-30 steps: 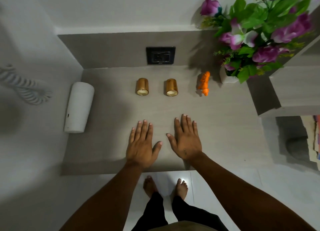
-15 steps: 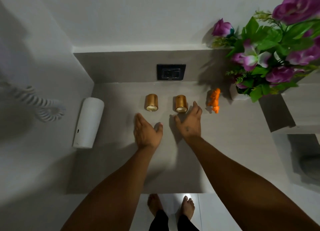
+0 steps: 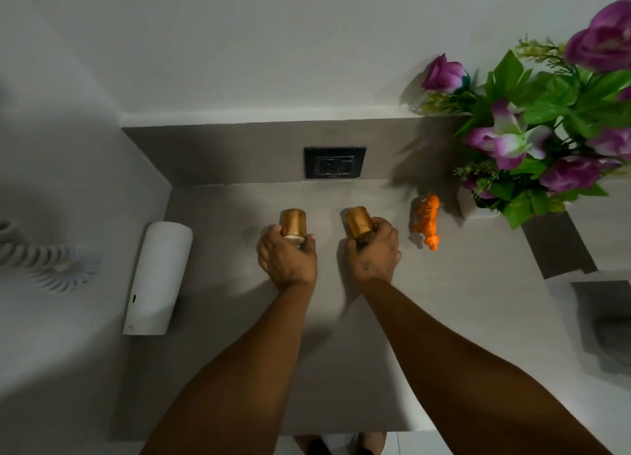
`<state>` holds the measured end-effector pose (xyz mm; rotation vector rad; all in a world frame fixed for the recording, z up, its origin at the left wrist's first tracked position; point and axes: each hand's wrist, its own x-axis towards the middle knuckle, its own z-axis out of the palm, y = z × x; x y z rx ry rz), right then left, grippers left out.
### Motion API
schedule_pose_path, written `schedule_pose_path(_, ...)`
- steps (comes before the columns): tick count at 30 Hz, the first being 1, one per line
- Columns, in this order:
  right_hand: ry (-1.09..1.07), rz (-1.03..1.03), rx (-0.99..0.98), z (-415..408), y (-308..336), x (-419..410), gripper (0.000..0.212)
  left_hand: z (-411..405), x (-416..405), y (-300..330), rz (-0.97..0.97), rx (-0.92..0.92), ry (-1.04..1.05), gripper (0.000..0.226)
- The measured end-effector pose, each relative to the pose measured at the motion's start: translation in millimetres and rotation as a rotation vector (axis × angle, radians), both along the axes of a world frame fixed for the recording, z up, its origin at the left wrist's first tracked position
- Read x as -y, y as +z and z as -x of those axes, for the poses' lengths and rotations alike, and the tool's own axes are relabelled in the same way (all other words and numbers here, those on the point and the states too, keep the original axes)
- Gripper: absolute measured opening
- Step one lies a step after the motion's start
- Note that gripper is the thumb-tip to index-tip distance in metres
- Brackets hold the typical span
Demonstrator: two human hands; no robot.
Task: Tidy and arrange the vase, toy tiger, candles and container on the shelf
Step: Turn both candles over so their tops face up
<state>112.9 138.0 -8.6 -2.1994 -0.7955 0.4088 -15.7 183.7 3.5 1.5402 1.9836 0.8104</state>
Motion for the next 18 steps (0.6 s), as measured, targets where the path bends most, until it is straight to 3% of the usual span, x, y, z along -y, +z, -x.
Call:
schedule_pose_path(9, 0.003, -0.125, -0.152, -25.7, 10.0, -38.1, 0.058, 1.2, -29.3, 5.2, -0.193, 0.072, -0.082, 0.044)
schedule_pose_path(18, -0.003, -0.172, -0.259, -34.8, 1.4, -68.7, 0.053, -14.5, -62.4, 2.7, -0.171, 0.200, -0.116, 0.040)
